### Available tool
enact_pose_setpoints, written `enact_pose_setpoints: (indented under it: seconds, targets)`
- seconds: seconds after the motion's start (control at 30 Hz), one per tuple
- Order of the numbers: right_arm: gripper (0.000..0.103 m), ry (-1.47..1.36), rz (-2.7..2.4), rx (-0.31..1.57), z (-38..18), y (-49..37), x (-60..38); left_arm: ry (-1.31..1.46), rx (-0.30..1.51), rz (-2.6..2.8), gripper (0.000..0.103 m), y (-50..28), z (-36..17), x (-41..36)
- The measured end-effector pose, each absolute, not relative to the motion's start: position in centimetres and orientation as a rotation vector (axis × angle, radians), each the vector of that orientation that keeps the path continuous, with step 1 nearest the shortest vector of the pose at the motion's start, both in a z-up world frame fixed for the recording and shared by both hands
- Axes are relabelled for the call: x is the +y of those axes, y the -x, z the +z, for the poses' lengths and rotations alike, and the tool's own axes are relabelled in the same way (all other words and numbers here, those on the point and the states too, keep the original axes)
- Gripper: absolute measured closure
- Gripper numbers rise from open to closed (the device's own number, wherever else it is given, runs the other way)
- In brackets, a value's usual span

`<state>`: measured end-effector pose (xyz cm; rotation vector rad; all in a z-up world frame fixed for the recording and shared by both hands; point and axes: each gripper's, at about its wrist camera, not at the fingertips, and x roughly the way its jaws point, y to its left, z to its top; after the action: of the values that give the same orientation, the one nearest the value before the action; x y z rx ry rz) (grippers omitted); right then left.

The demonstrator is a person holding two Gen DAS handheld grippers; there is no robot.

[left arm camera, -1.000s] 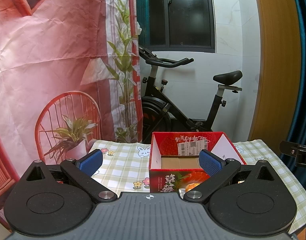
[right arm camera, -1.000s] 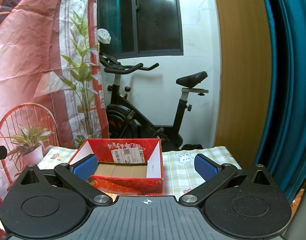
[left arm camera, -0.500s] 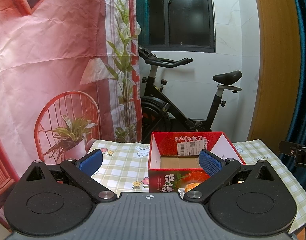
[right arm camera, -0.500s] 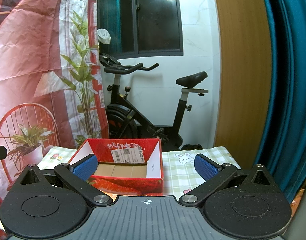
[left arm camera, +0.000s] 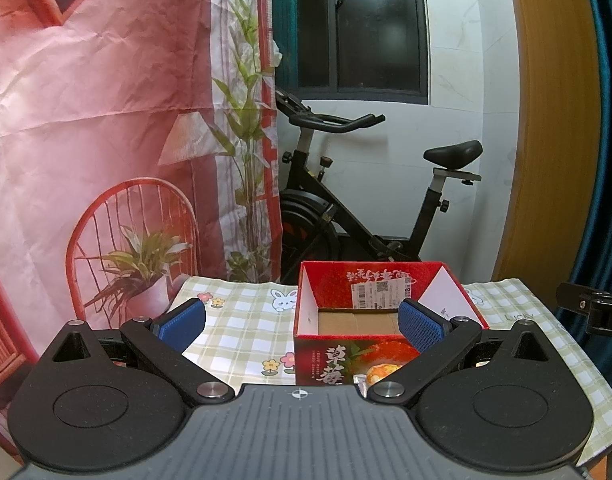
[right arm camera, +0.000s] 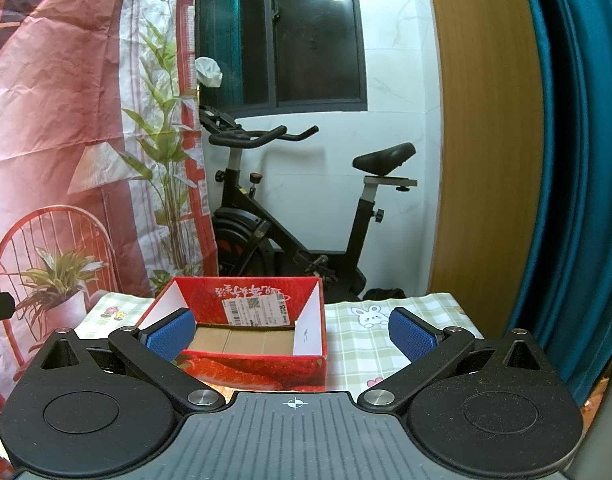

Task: Organize soft objects

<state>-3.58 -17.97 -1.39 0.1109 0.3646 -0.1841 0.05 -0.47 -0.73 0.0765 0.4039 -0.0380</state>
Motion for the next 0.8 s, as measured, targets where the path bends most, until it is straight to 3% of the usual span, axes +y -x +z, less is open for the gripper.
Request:
enact_pose_setpoints:
  seconds: [0.5,0.8]
  targets:
    - [0.000,-0.102,-0.104,0.341,-7.9,2.4,-18.7,-0.067,0.384,-0.100,0.000,-1.5,-5.4,-1.0]
    - [0.000,-0.178,-0.080,0.554,-13.7,-1.3,-19.4,-0.018,0.628,-0.130,0.000,-6.5,-10.9,-0.4]
